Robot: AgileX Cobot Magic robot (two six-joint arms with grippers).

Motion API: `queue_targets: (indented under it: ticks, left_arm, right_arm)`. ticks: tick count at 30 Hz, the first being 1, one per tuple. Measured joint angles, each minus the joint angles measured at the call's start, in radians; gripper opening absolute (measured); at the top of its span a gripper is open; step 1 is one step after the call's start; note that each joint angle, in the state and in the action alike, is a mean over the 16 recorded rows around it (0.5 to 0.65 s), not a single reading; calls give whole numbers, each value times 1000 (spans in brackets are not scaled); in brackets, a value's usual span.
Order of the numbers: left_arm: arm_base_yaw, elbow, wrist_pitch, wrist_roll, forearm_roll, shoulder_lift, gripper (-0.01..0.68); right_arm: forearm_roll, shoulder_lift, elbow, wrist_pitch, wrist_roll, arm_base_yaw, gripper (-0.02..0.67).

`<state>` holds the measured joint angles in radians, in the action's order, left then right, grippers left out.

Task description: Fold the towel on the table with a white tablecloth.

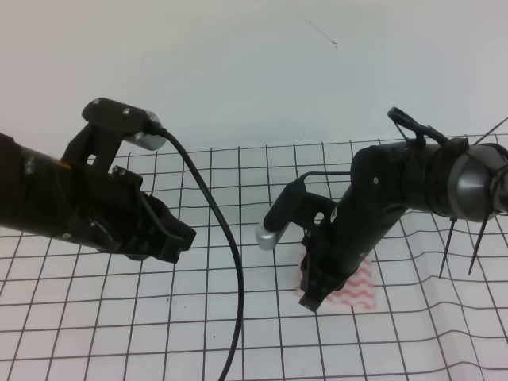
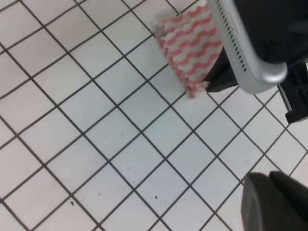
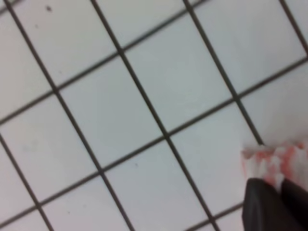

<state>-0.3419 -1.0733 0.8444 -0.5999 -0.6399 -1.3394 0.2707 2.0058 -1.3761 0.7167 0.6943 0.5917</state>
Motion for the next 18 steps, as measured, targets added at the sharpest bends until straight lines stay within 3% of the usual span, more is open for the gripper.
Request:
queue_targets:
  ticks: [10,18]
  left_arm:
    - [0,0,1,-3,0,0,-2]
    - [0,0,1,-3,0,0,-2]
  right_arm:
    - [24,-37,0,-28,19,-3,236]
    - [-12,-123,0,-54,-51,-54,132]
